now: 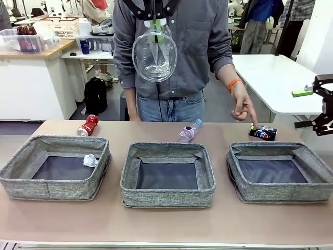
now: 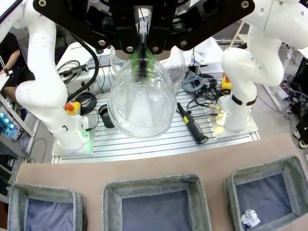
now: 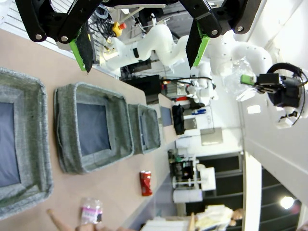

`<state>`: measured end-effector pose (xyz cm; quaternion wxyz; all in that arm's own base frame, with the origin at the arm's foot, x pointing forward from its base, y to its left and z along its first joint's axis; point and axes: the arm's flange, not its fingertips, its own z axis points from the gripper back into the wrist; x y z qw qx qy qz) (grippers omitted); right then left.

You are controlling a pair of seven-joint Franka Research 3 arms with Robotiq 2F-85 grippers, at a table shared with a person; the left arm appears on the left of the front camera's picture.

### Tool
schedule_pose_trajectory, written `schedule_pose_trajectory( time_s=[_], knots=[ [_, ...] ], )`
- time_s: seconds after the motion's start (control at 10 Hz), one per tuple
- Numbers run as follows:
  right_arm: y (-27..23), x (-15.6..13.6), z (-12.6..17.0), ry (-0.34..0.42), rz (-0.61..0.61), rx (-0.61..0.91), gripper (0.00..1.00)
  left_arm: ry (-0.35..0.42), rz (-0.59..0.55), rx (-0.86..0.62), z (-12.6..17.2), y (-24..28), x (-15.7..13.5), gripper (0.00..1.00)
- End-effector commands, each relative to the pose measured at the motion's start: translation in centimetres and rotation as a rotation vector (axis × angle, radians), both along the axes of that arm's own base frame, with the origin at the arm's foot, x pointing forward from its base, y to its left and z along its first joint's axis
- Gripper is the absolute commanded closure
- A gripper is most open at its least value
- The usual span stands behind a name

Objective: Sort the waste into the appropriate baskets.
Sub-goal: Place the picked waste into the Fabric basket indicated by the person.

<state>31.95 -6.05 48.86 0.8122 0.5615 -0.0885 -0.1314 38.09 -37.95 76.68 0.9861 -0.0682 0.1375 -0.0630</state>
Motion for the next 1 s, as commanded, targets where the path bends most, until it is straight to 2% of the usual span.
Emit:
schedule_pose_trajectory(
  time_s=[0.0,0.5,0.7,0.8,0.9],
  knots=[
    [-0.1,-0.1,-0.1,-0.016,0.007,0.000,0.00,-0.002,-0.013,-0.007,0.3,0.4,-0.1,1.00],
    [0.0,0.0,0.0,0.000,0.000,0.000,0.00,0.000,0.000,0.000,0.0,0.0,0.0,1.00],
    [-4.5,-0.9,0.7,0.020,-0.019,0.002,0.00,-0.143,-0.034,-0.077,-1.2,-2.9,0.3,1.00],
    [-8.0,-1.7,1.5,0.011,-0.076,0.028,0.00,-0.194,-0.069,-0.125,-2.4,-5.0,0.2,1.00],
    [-12.4,-3.3,2.5,-0.018,-0.209,0.031,0.00,-0.259,-0.073,-0.146,-4.5,-7.5,0.4,1.00]
  ],
)
